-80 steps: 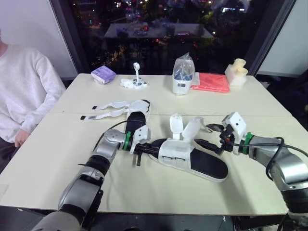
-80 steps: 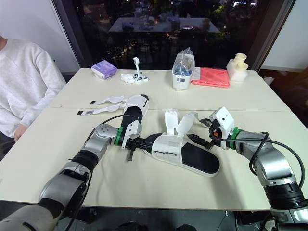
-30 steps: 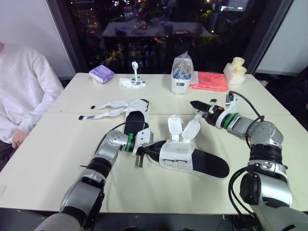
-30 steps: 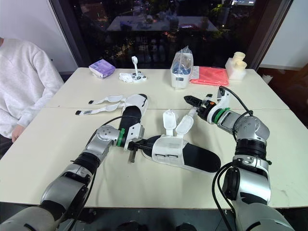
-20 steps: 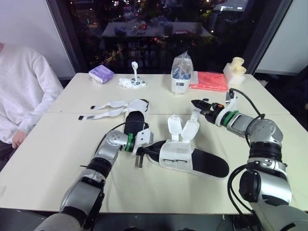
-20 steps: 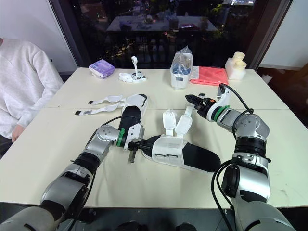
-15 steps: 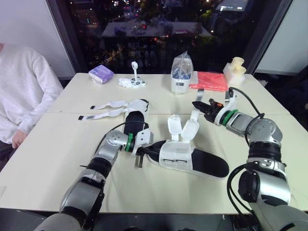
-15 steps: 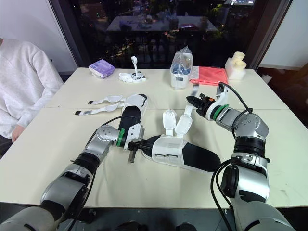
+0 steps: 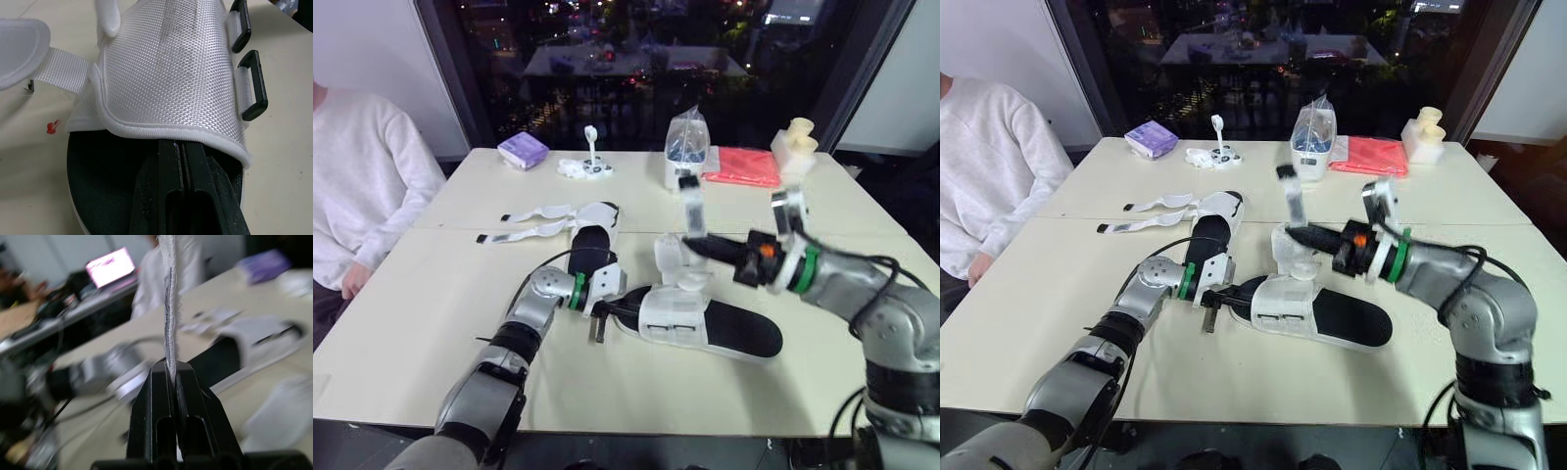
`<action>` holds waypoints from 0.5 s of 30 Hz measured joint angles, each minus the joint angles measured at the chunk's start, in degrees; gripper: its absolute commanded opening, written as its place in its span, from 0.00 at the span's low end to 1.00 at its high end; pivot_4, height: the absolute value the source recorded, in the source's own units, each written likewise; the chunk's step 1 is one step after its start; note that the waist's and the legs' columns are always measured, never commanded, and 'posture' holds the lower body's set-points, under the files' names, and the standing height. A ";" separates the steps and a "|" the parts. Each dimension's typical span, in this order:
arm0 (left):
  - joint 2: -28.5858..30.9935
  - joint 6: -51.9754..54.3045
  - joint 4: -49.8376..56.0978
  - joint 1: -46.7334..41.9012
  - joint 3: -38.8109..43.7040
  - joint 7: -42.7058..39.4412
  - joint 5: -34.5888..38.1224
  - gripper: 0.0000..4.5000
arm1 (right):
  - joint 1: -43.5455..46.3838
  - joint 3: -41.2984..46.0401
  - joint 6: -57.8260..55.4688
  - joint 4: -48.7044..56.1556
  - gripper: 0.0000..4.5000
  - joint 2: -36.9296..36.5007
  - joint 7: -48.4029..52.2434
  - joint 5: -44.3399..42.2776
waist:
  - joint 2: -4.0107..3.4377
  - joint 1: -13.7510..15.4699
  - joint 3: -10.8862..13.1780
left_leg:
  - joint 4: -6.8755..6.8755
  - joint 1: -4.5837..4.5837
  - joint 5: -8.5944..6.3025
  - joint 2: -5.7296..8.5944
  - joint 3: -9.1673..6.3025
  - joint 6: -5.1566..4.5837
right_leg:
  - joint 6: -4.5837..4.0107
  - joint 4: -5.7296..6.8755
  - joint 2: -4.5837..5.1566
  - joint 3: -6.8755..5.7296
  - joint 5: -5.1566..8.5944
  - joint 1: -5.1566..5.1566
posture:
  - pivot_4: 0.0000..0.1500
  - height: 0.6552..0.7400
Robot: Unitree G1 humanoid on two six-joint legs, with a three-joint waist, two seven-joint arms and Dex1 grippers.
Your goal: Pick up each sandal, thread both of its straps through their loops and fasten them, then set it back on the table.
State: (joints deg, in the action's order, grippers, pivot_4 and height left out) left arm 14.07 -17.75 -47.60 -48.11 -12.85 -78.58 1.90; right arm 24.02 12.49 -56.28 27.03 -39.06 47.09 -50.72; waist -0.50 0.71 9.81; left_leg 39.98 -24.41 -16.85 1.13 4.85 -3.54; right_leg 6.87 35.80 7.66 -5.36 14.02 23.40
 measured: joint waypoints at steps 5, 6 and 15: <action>-0.23 0.01 0.01 0.11 -0.03 -0.04 -0.04 0.00 | -9.58 -6.55 6.04 7.07 0.01 -6.64 4.68 5.94 | 0.02 -0.03 0.00 | 0.06 0.00 -0.04 0.00 0.00 -0.04 | 0.00 -0.04 0.03 0.01 0.00 -0.03 | 1.00 1.00; -0.28 0.02 0.01 0.10 -0.03 -0.04 -0.05 0.00 | -10.46 -7.64 7.39 7.30 0.01 -7.24 5.16 7.40 | 0.02 -0.06 0.00 | 0.06 0.01 -0.04 0.00 -0.01 -0.04 | 0.00 -0.03 0.02 0.01 0.00 -0.03 | 1.00 1.00; -0.40 0.27 0.05 0.12 -0.30 -0.06 -0.07 0.00 | -15.24 -10.84 12.94 7.88 0.77 -11.89 9.99 10.92 | 0.04 0.06 -0.01 | 0.10 0.00 -0.04 0.00 -0.03 -0.04 | -0.01 -0.14 0.06 0.00 -0.01 -0.09 | 1.00 1.00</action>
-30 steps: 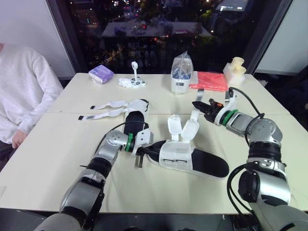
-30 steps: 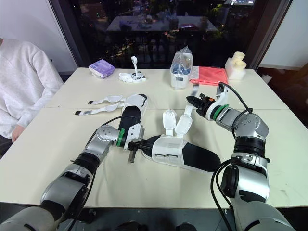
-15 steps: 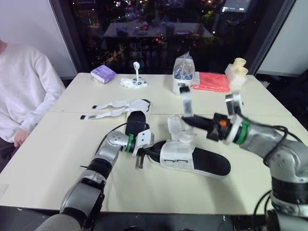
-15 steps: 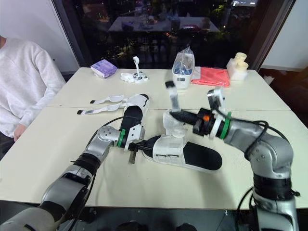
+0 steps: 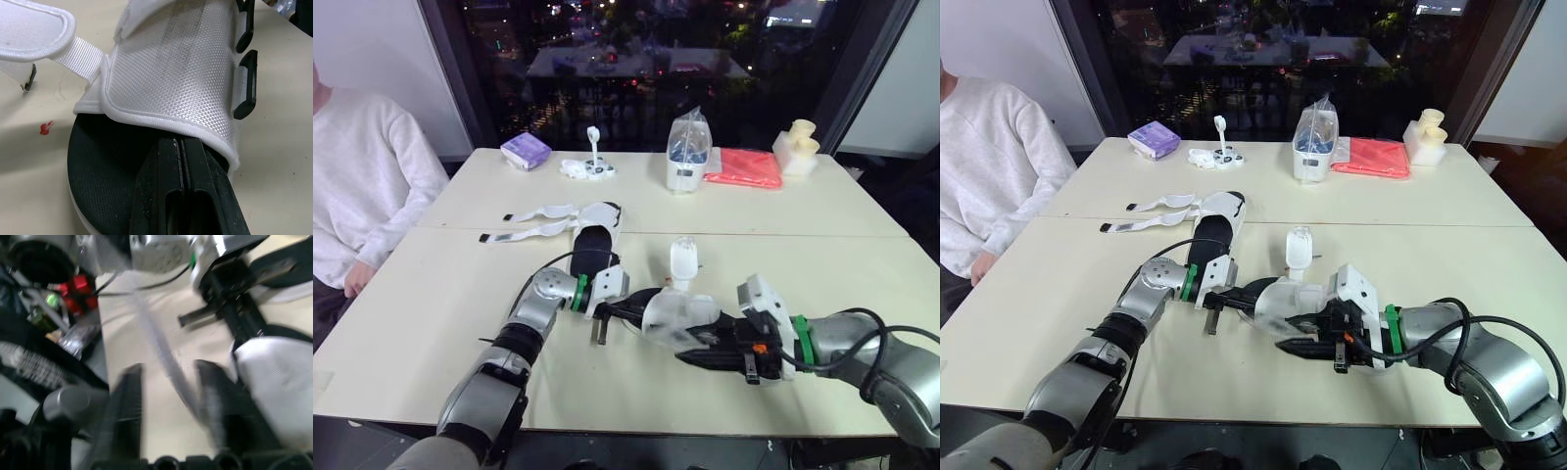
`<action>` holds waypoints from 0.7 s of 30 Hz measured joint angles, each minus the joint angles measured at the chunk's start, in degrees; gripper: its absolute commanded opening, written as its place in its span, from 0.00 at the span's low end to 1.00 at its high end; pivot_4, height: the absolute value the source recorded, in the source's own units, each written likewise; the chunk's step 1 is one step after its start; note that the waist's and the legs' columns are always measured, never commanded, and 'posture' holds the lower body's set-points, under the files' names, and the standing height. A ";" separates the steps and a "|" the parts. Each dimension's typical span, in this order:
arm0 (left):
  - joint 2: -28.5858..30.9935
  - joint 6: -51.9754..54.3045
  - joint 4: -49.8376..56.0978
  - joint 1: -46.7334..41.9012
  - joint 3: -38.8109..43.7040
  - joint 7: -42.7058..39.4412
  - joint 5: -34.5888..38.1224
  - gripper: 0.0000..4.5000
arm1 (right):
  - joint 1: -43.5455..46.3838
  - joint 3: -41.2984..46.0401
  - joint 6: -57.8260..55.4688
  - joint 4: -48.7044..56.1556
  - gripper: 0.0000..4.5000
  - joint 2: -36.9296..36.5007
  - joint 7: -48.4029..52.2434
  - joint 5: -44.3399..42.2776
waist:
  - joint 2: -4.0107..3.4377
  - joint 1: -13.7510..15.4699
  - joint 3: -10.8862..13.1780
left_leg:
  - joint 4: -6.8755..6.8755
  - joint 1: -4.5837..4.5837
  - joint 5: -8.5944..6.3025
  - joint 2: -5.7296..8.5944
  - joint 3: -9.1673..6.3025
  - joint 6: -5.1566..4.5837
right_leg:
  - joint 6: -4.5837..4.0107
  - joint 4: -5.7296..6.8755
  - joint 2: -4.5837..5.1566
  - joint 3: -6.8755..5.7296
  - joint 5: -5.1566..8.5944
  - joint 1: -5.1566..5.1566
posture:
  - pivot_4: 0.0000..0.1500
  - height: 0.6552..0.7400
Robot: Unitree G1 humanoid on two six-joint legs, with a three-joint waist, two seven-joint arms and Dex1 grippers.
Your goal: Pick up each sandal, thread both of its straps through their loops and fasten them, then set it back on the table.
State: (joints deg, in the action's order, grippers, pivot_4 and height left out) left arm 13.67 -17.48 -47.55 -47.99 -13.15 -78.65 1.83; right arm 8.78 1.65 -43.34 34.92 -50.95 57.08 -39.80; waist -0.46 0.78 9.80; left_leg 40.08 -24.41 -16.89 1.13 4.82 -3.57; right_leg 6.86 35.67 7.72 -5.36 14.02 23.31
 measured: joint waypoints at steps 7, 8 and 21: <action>0.01 0.65 0.52 0.13 -0.25 0.04 -0.01 0.00 | -5.74 -0.60 7.66 0.99 0.99 -7.19 5.38 6.64 | 0.02 0.07 0.00 | 0.00 0.00 0.00 -0.01 -0.04 0.00 | 0.00 -0.11 0.02 -0.03 0.00 -0.07 | 1.00 1.00; 0.05 0.67 0.53 0.19 -0.25 0.04 -0.01 0.00 | -6.60 -0.20 7.86 0.99 0.99 -7.63 5.99 6.71 | 0.02 0.03 0.00 | 0.00 0.00 -0.01 -0.02 -0.05 0.00 | 0.00 -0.13 0.03 -0.04 0.00 -0.08 | 1.00 1.00; -0.51 1.02 2.87 1.95 -0.65 0.41 0.03 0.00 | -8.45 4.34 -16.42 -2.61 0.99 -1.73 -4.81 -10.31 | 0.06 0.10 -0.03 | -0.01 0.01 -0.02 -0.01 -0.21 0.04 | -0.03 -0.28 0.23 -0.11 -0.02 -0.22 | 1.00 1.00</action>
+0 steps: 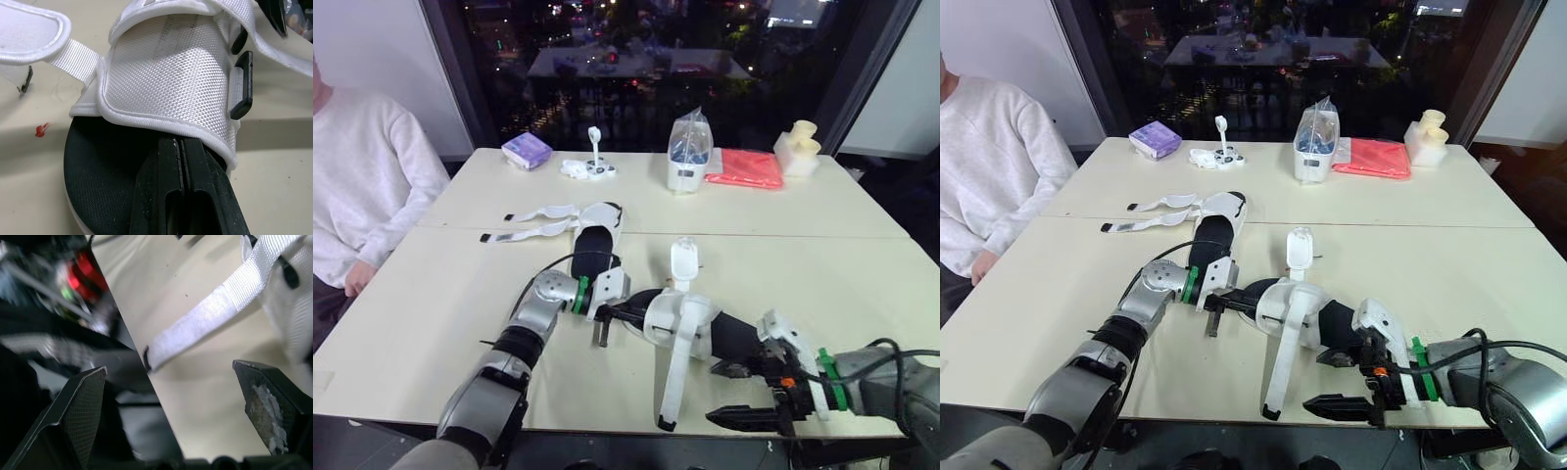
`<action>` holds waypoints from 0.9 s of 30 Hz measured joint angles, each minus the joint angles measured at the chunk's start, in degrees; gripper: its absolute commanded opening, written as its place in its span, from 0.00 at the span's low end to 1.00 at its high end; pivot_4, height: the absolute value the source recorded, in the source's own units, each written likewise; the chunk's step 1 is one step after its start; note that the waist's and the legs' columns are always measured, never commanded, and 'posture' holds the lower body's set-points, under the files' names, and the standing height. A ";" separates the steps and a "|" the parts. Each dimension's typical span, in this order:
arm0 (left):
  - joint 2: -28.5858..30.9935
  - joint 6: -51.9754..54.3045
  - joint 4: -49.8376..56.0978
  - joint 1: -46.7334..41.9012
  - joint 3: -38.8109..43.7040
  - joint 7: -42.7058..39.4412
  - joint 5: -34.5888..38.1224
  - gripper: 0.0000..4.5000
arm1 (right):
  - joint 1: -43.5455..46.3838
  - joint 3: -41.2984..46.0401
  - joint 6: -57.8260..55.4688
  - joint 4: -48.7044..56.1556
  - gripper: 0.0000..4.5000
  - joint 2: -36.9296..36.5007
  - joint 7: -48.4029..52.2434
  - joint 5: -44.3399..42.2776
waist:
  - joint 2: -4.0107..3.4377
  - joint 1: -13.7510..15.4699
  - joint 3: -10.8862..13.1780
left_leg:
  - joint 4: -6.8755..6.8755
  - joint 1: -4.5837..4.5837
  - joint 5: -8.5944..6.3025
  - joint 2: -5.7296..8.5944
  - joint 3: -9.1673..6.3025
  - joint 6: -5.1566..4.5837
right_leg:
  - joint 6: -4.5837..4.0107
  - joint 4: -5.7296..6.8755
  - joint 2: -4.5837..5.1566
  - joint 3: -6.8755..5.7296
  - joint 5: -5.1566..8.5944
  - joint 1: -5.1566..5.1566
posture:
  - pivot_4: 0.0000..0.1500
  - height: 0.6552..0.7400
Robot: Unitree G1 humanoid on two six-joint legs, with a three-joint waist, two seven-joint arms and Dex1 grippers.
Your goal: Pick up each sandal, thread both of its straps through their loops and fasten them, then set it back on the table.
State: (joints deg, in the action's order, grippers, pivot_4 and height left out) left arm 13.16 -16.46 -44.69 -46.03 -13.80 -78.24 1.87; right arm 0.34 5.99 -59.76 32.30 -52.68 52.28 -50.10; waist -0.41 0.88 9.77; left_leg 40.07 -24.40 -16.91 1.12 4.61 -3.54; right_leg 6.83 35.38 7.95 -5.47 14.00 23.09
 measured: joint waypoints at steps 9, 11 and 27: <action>-0.09 0.89 1.74 1.01 -0.06 0.28 0.06 0.00 | 4.99 -0.95 -8.59 -5.81 0.99 10.77 -10.42 -5.59 | 0.00 -0.03 -0.01 | -0.01 0.00 0.00 0.02 0.00 0.00 | -0.01 -0.03 0.00 -0.02 -0.01 -0.02 | 1.00 1.00; -0.12 0.92 2.02 1.03 -0.09 0.33 0.05 0.00 | 5.93 -0.95 -9.94 -6.85 0.99 12.46 -12.05 -6.72 | -0.01 -0.02 -0.01 | -0.01 -0.01 -0.01 0.02 0.00 -0.01 | -0.01 -0.03 0.00 -0.02 -0.01 -0.01 | 1.00 1.00; -0.21 0.91 2.06 1.27 -0.14 0.67 0.05 0.00 | 7.26 -0.49 -13.00 -7.90 0.01 19.31 -19.69 -9.90 | -0.02 -0.03 -0.03 | -0.01 -0.01 -0.02 0.04 0.02 -0.04 | 0.00 -0.02 -0.04 -0.04 -0.01 -0.02 | 1.00 1.00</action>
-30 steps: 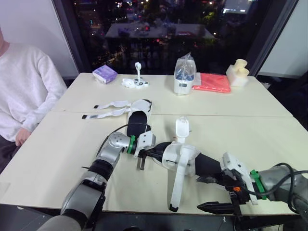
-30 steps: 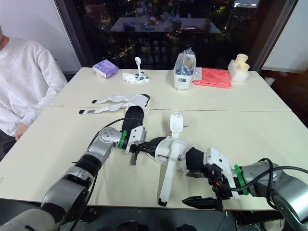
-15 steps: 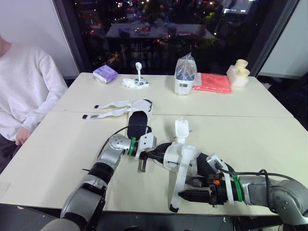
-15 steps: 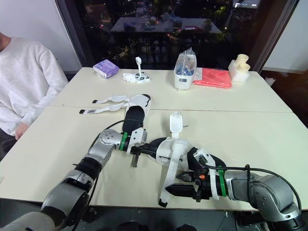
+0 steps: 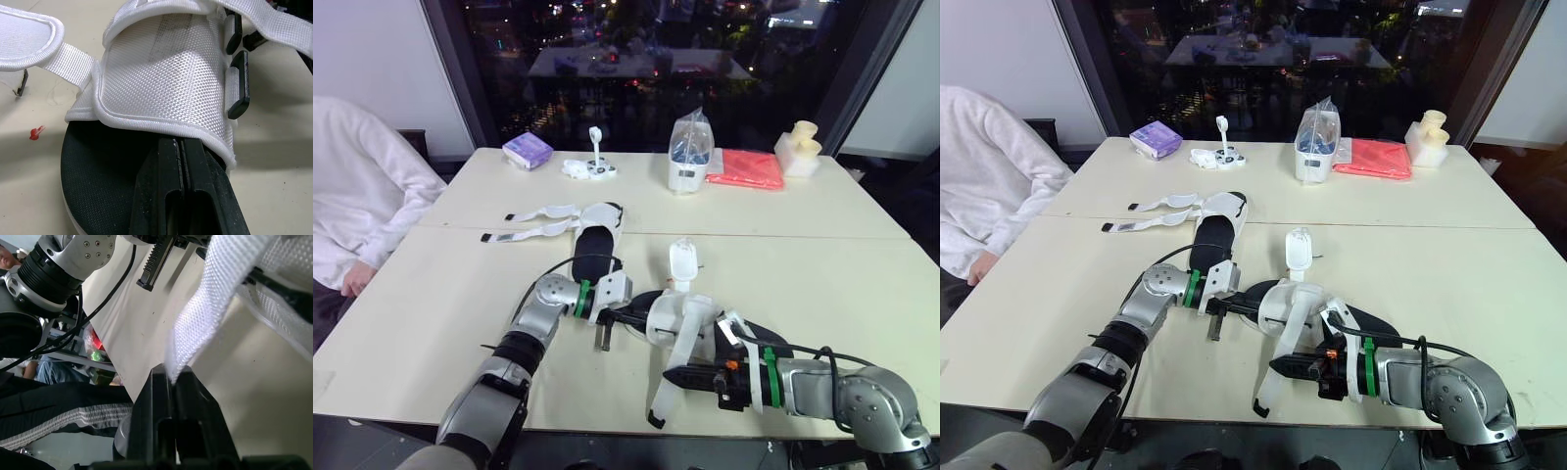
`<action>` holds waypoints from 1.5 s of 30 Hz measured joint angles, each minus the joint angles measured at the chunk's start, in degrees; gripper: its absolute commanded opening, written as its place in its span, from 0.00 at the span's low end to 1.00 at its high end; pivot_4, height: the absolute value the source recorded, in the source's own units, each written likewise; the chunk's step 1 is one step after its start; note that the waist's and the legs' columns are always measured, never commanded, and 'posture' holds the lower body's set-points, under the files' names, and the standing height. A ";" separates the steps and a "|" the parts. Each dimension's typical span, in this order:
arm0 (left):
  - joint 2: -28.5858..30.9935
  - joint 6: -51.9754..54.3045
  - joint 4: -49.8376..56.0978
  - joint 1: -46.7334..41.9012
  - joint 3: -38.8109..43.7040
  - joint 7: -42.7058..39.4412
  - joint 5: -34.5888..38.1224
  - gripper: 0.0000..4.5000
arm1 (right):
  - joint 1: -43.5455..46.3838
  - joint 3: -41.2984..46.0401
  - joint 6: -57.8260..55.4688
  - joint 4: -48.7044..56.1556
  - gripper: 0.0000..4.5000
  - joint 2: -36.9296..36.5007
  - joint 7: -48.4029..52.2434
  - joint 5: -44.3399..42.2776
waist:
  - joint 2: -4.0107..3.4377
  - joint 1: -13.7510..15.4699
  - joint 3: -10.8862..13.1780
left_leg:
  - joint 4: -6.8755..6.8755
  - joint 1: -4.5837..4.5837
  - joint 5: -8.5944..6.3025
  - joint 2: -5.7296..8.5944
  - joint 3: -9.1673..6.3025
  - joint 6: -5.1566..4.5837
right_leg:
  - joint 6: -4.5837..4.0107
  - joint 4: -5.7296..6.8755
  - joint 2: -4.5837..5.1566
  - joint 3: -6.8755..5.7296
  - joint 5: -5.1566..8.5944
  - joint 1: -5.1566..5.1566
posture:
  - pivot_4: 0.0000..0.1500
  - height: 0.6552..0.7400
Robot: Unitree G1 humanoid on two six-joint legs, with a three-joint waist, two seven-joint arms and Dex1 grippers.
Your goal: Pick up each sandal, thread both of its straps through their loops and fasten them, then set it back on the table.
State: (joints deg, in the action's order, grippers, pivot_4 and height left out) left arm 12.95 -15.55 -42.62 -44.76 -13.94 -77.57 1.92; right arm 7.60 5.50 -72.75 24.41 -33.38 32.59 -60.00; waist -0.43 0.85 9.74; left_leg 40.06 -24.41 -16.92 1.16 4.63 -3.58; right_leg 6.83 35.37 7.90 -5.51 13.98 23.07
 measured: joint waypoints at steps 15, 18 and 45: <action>-0.63 -0.14 -0.07 -0.02 -0.11 -0.09 0.01 0.00 | 28.05 3.40 -4.82 -21.04 0.01 -9.64 3.10 -2.59 | 0.00 -0.05 0.00 | 0.00 -0.04 -0.03 0.01 0.05 -0.05 | 0.01 -0.04 0.04 -0.01 -0.01 0.03 | 1.00 1.00; -0.60 -0.12 0.06 0.12 -0.11 -0.02 0.02 0.00 | 31.36 0.99 -3.92 -27.56 0.01 -10.75 6.42 1.23 | 0.00 -0.04 0.00 | 0.00 -0.05 -0.03 0.03 0.06 -0.06 | 0.01 -0.04 0.05 -0.01 -0.01 0.04 | 1.00 1.00; -0.30 0.32 2.28 1.34 -0.32 0.39 0.01 0.00 | 34.72 -12.10 1.48 -29.69 0.01 -17.27 26.35 19.26 | -0.01 -0.12 -0.01 | -0.01 -0.06 -0.05 0.05 0.06 -0.03 | 0.01 -0.09 0.12 -0.01 -0.01 0.07 | 1.00 1.00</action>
State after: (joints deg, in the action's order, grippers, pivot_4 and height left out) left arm 12.65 -15.23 -40.34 -43.43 -14.26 -77.18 1.93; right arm 42.31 -6.60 -71.28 -5.29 -50.64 58.94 -40.74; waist -0.45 0.72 9.74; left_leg 40.05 -24.47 -16.97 1.21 4.69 -3.61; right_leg 6.84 35.28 8.03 -5.52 13.97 23.14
